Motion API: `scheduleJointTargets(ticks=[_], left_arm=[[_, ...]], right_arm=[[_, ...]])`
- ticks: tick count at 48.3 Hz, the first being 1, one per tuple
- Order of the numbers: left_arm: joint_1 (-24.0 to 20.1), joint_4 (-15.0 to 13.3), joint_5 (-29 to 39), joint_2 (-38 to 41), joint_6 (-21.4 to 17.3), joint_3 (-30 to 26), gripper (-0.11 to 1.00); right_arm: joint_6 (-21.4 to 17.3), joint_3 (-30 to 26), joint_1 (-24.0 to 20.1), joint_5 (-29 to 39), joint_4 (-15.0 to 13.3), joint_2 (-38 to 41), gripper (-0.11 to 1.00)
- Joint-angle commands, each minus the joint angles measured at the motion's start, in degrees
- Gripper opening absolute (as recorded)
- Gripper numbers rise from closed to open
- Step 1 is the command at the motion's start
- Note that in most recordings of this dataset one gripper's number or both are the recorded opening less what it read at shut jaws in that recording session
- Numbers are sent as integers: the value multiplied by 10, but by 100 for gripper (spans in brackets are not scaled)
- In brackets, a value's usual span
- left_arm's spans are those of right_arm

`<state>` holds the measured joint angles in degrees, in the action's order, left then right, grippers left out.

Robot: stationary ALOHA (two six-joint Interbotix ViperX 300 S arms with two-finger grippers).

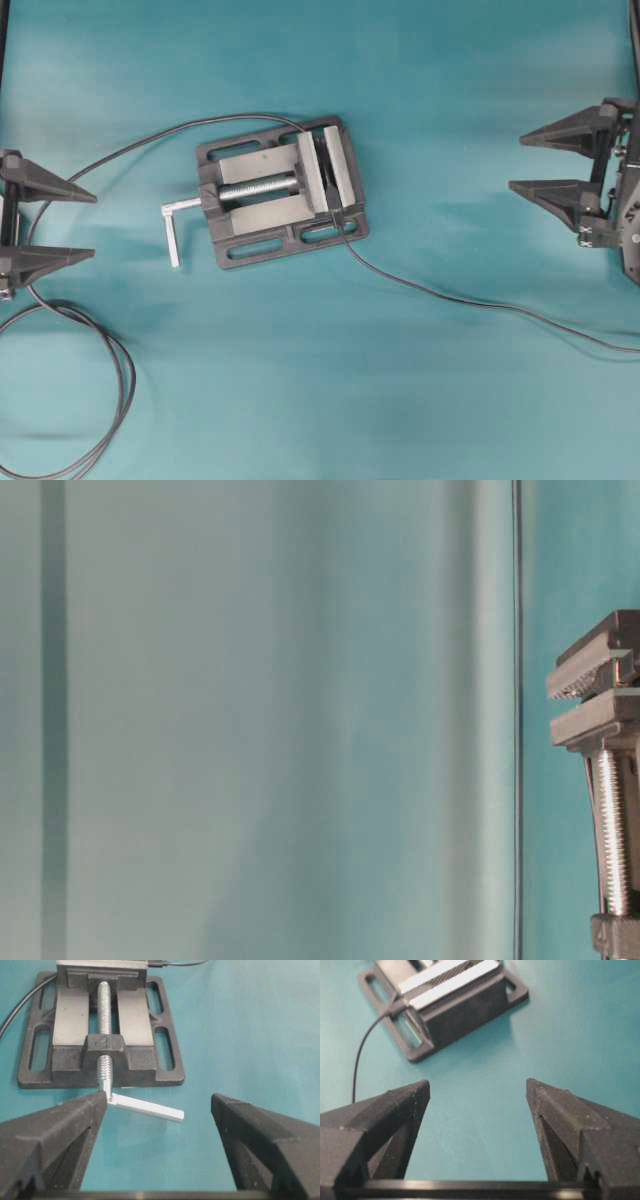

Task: Insert the USB cable into the fixed female connector.

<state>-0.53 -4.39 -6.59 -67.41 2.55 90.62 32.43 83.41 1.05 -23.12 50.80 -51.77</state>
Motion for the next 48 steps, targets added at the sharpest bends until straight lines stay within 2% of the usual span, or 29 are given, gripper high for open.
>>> scheduleJointTargets(ticks=[1, 14, 22, 28, 38, 43, 48], left_arm=[[-1, 3, -4, 4, -2, -7, 100], [-2, 2, -4, 4, -2, -7, 100], [-1, 2, -5, 4, -2, -7, 100], [-1, 3, -4, 4, -1, -7, 100], [-1, 2, -4, 4, -2, -7, 100], [-1, 3, -4, 4, -2, -7, 100], [-1, 3, -4, 4, -2, -7, 100]], right_arm=[[-11, -1, 1, -1, -3, -9, 80], [-54, 20, -19, 22, -35, -69, 79], [-53, 18, -29, 60, -38, -83, 79], [-51, 12, -28, 76, -59, -83, 79], [-47, -4, -15, 39, -83, -83, 79], [-46, -11, 7, 10, -84, -83, 79], [-47, -7, 13, 17, -84, -83, 79]])
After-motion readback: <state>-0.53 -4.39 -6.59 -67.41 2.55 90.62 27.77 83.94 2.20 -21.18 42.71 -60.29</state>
